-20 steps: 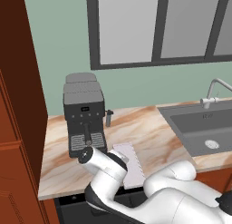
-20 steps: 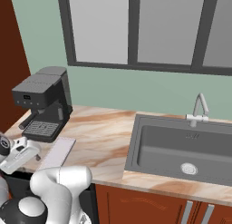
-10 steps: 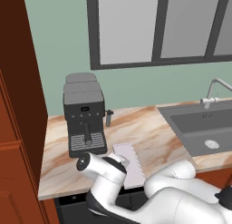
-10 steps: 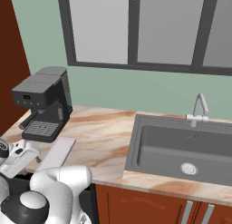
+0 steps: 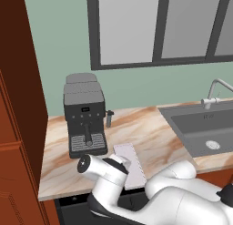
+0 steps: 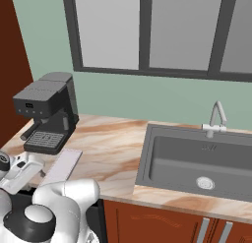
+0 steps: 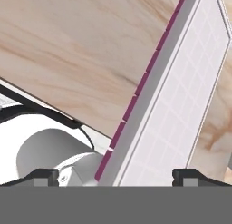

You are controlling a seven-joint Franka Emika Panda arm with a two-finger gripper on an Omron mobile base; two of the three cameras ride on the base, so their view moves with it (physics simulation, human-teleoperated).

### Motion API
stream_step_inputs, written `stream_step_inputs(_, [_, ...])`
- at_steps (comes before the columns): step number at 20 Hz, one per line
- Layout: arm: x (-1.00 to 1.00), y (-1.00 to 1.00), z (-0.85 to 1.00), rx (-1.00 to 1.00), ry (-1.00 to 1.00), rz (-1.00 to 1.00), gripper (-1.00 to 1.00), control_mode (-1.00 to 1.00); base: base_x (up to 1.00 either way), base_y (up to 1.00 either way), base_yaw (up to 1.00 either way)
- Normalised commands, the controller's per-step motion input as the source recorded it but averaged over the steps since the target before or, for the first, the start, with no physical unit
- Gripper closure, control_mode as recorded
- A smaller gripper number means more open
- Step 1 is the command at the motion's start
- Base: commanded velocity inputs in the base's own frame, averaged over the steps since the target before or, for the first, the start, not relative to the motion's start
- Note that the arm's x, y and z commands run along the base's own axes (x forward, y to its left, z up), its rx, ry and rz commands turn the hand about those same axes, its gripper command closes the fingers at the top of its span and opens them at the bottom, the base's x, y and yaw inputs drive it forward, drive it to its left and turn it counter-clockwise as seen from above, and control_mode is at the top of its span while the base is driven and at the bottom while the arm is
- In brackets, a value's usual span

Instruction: The ice cube tray has been filled with water. Take the tray and place it in the freezer to make ice. Close the freezer door after placing the tray.

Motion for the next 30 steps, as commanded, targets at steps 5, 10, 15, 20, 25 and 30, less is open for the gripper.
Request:
stream_step_inputs(5, [-0.02,-0.09,0.0,-0.02,0.0,0.0,-1.0,-1.0,0.0,0.0,0.0])
stream_step_inputs(10, [-0.26,-0.03,0.0,-0.01,0.0,0.0,-1.0,-1.0,0.0,0.0,0.0])
stream_step_inputs(15, [-0.26,0.0,0.0,0.0,0.0,0.0,-1.0,-1.0,0.0,0.0,0.0])
stream_step_inputs(20, [-0.02,-0.03,0.0,-0.04,-0.01,0.0,-1.0,-1.0,0.0,0.0,0.0])
stream_step_inputs(25, [0.02,-0.12,0.0,-0.05,-0.07,0.0,-1.0,-1.0,0.0,0.0,0.0])
stream_step_inputs(30, [0.08,-0.03,0.0,-0.02,-0.04,0.0,-1.0,-1.0,0.0,0.0,0.0])
